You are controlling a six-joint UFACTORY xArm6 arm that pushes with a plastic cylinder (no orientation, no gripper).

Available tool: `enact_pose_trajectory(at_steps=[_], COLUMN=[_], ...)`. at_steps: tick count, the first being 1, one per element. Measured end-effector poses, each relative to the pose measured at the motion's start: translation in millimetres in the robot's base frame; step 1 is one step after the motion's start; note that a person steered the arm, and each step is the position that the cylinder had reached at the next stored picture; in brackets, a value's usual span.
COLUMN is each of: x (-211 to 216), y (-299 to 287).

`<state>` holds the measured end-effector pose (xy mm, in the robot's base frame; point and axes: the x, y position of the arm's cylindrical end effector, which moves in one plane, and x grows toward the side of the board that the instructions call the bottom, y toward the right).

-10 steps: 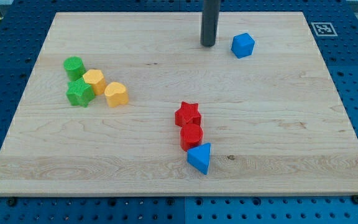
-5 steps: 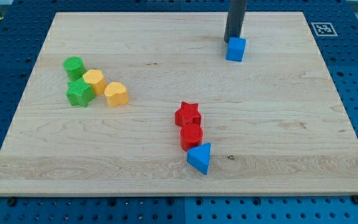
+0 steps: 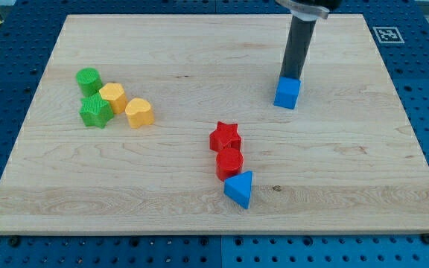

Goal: Move the blue cube to the right of the red circle

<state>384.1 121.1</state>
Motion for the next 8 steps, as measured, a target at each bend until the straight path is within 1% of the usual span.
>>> enact_pose_trajectory(at_steps=[4,5,6,7,8], x=[102,118,123,112,87], y=[0,-3,-10,-11,-11])
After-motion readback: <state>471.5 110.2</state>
